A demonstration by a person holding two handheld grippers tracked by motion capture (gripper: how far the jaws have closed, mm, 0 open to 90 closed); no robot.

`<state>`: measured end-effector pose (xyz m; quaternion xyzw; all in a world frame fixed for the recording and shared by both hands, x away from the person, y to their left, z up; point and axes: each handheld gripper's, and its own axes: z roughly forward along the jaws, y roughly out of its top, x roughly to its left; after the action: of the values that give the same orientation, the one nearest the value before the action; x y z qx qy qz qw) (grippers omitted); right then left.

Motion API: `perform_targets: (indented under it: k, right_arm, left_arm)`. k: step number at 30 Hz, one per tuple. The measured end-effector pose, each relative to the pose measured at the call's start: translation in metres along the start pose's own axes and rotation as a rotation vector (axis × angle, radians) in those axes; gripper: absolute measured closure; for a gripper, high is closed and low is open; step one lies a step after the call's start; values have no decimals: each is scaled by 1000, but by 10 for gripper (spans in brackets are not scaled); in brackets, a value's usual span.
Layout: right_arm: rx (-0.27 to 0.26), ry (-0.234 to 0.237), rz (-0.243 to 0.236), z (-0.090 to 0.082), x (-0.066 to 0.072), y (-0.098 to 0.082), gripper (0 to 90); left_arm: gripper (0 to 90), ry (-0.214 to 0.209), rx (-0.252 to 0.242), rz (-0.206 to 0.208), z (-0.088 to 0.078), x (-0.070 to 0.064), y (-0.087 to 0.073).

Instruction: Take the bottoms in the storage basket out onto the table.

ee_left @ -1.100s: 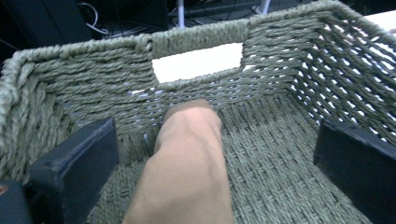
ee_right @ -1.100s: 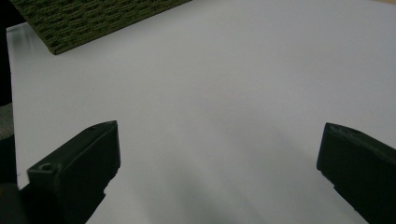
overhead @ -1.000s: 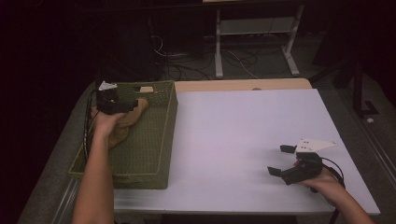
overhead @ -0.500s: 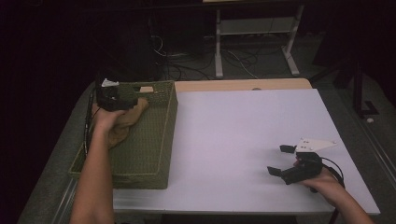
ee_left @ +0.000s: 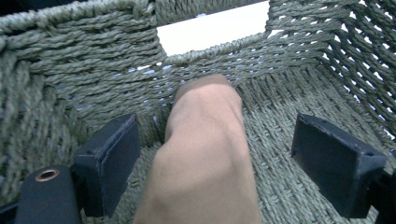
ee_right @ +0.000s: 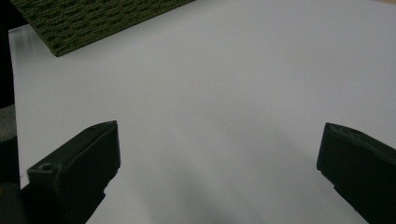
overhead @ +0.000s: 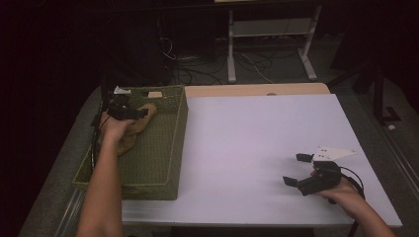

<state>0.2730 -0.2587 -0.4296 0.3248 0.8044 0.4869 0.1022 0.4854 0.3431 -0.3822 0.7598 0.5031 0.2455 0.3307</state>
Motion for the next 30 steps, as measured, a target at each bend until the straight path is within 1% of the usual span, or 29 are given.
perform_targets:
  k: [7, 11, 14, 19, 23, 26, 30]
  right_arm:
    - [-1, 2, 3, 0, 0, 0, 0]
    - [-3, 2, 3, 0, -1, 0, 1]
    - [-3, 2, 2, 0, -1, 0, 1]
    - [-4, 3, -2, 0, 0, 0, 1]
    - [-5, 3, -1, -1, 0, 0, 1]
    - [-5, 5, -1, 0, 0, 0, 1]
    - [-5, 6, -1, -1, 0, 0, 0]
  left_arm:
    - [128, -8, 34, 6, 8, -2, -3]
    - [106, -6, 62, 8, 12, -3, -6]
    - [105, 4, 84, 14, 14, -2, -7]
    - [105, 8, 109, 18, 18, -2, -10]
    - [110, 22, 149, 29, 21, -3, -11]
    - [112, 29, 173, 30, 23, -3, -13]
    - [115, 23, 197, 2, 26, 0, -17]
